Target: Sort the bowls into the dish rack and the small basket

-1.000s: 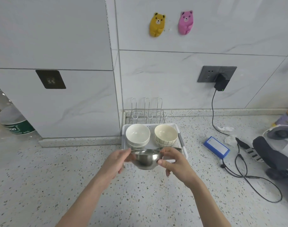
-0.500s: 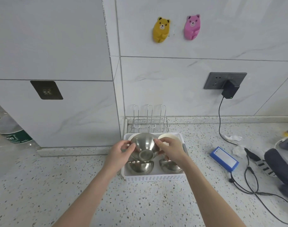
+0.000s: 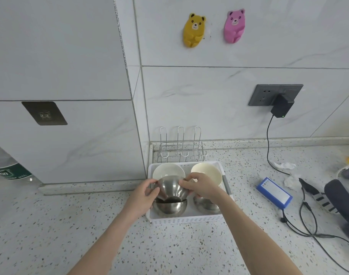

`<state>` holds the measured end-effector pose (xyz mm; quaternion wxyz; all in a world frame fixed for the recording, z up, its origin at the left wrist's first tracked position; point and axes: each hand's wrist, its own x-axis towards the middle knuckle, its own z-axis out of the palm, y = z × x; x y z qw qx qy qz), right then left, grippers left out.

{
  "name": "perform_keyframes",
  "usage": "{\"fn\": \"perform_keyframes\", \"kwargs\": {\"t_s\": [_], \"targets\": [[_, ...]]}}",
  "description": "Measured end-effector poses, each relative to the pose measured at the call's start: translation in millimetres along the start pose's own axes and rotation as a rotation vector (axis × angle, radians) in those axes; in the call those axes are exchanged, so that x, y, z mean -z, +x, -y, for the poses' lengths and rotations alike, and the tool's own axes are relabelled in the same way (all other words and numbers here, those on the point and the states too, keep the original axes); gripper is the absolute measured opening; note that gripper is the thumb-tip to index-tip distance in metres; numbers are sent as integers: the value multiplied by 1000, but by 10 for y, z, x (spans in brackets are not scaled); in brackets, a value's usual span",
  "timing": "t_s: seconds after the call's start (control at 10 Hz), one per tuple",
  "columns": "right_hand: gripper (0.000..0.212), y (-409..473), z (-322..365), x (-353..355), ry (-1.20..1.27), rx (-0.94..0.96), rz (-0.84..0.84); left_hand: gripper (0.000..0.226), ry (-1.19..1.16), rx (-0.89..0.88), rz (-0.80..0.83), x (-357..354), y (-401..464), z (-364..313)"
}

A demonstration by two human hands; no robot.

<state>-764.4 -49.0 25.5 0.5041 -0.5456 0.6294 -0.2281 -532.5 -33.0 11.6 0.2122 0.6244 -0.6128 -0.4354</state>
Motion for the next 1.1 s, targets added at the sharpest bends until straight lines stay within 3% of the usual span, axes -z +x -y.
{"fn": "perform_keyframes", "kwargs": {"t_s": [0.2, 0.4, 0.7, 0.9, 1.1], "targets": [[45, -49, -43, -65, -53, 3, -17, 51, 17, -45, 33, 8, 9, -3], [41, -129, -28, -107, -276, 17, 13, 45, 211, -120, 23, -56, -48, -36], [43, -260, -36, -158, -329, 19, 15, 50, 178, -81, 69, -96, -155, -58], [61, -481, -12, -196, -264, -1, -116, 44, -75, -11, -46, -100, -303, -43], [52, -802, -62, -284, -158, 42, -246, 31, -302, 6, -138, -20, -468, 16]]}}
